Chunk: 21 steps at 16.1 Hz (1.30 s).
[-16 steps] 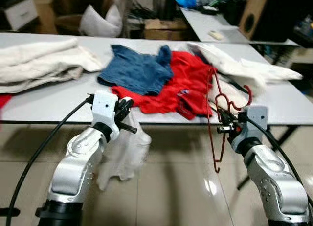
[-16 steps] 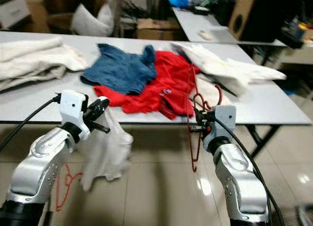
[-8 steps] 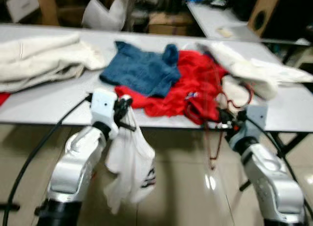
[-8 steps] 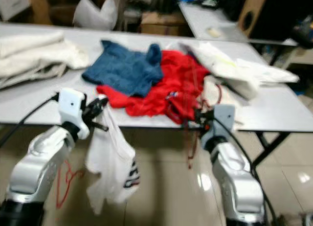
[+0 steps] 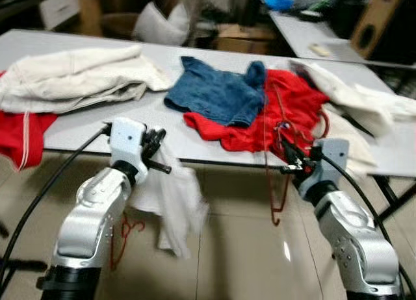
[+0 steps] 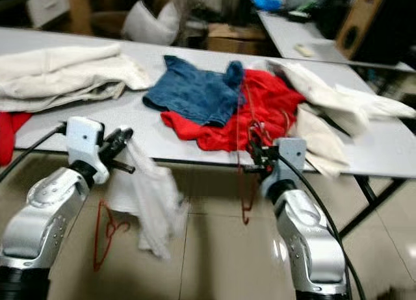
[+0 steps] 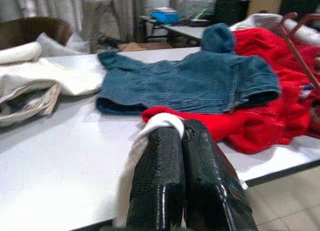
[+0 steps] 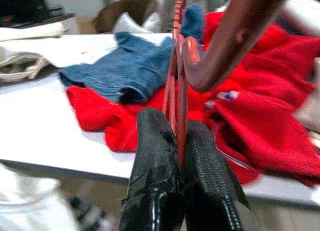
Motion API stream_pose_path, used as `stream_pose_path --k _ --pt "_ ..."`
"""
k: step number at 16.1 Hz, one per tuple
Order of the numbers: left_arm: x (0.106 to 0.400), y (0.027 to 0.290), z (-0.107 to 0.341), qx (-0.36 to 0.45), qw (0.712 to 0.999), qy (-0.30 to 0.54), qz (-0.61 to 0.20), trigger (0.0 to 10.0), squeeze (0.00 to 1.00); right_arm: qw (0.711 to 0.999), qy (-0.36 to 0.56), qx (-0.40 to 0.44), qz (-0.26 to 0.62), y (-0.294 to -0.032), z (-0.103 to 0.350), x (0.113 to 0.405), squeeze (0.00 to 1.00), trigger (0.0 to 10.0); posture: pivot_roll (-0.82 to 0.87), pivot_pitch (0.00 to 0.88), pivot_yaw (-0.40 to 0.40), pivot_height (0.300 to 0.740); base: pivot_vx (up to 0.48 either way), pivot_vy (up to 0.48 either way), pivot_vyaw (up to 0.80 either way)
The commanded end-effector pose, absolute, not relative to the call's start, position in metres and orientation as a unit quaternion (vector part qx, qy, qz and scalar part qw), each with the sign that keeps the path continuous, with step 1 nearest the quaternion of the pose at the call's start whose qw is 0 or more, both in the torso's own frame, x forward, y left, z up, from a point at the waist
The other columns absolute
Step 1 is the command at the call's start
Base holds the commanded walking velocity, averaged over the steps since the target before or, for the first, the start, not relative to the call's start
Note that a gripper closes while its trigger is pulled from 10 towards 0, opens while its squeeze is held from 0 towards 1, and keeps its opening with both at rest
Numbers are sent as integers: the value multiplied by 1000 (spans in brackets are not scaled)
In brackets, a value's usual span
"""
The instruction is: Hang hanger
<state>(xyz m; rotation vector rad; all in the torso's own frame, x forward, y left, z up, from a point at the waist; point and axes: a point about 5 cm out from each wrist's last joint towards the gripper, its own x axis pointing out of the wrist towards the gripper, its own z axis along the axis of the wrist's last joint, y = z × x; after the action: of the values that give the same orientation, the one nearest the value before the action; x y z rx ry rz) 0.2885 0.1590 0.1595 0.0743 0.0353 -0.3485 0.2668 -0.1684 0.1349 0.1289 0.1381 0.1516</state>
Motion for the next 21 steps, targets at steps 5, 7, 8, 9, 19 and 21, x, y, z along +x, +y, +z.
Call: stream_pose_path --k 5,7,8,9,19,21 --pt "288 151 163 37 982 11 -187 10000 0 994 63 68 59 -176 137 266 0 10000 -83 0 -49 740 0 389 0" --pt "289 150 163 37 982 11 -187 10000 0 994 63 69 58 -177 138 266 0 10000 -83 0 -51 740 0 392 0" --pt "289 150 163 37 982 11 -187 10000 0 994 63 69 58 -177 138 267 0 10000 -83 0 -51 740 0 390 0" --pt "289 150 163 37 982 11 -187 10000 0 994 62 69 58 -177 138 266 0 10000 -83 0 -51 740 0 398 0" --pt "290 151 164 70 979 13 -189 10000 0 994 62 71 56 -176 137 266 0 10000 -81 0 -47 740 0 93 0" --pt "291 153 163 50 983 11 -176 10000 0 994 63 71 56 -177 137 265 0 10000 -81 0 -47 740 0 0 0"
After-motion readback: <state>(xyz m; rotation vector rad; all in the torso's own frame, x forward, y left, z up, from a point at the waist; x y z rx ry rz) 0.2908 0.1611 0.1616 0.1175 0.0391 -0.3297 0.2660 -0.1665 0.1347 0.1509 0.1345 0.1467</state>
